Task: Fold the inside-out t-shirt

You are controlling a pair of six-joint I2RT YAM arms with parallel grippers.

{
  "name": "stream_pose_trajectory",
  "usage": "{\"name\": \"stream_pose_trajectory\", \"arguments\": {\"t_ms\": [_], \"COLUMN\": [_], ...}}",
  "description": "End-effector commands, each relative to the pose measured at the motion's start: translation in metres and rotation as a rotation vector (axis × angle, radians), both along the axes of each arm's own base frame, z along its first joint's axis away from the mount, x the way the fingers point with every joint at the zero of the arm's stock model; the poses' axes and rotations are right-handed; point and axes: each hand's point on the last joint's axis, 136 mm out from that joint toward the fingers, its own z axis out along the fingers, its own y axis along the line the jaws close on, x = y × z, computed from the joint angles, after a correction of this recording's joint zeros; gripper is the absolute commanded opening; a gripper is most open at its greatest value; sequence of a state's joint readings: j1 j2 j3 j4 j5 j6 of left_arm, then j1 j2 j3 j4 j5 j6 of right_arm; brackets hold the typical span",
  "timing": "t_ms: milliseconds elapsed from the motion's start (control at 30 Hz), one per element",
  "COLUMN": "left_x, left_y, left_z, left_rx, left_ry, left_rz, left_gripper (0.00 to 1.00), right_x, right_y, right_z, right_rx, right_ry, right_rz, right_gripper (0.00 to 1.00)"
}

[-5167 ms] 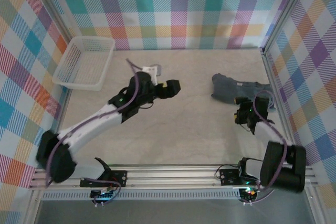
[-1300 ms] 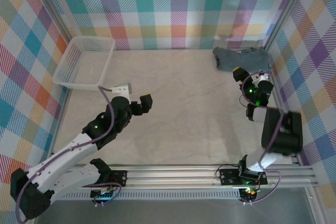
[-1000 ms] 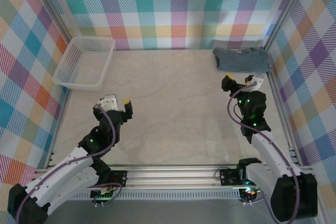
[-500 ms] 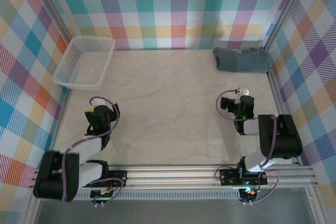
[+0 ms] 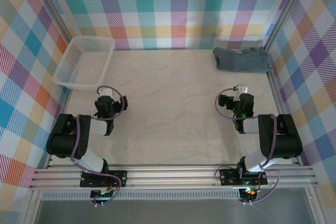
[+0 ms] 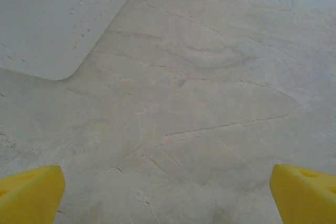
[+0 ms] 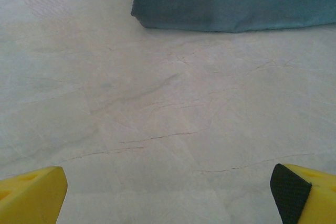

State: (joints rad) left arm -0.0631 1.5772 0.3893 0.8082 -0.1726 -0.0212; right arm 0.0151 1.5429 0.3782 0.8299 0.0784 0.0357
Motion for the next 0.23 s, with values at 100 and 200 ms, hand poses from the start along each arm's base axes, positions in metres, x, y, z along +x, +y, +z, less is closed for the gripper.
{"name": "stream_pose_trajectory", "arguments": {"t_ms": [100, 200], "left_x": [0.0105, 0.0106], "left_y": [-0.0127, -0.0129], "left_z": [0.0159, 0.0160], "left_rx": [0.015, 0.015], "left_ry": [-0.038, -0.039], "left_rz": [-0.073, -0.073], "left_gripper": [1.00, 1.00], "right_x": [0.0097, 0.0085], "right_y": [0.0084, 0.0088], "right_z": [0.0152, 0.0159], "right_rx": [0.000, 0.000], "right_ry": [-0.044, -0.049], "right_rz": [0.049, 0.050], "right_gripper": [1.00, 1.00]}}
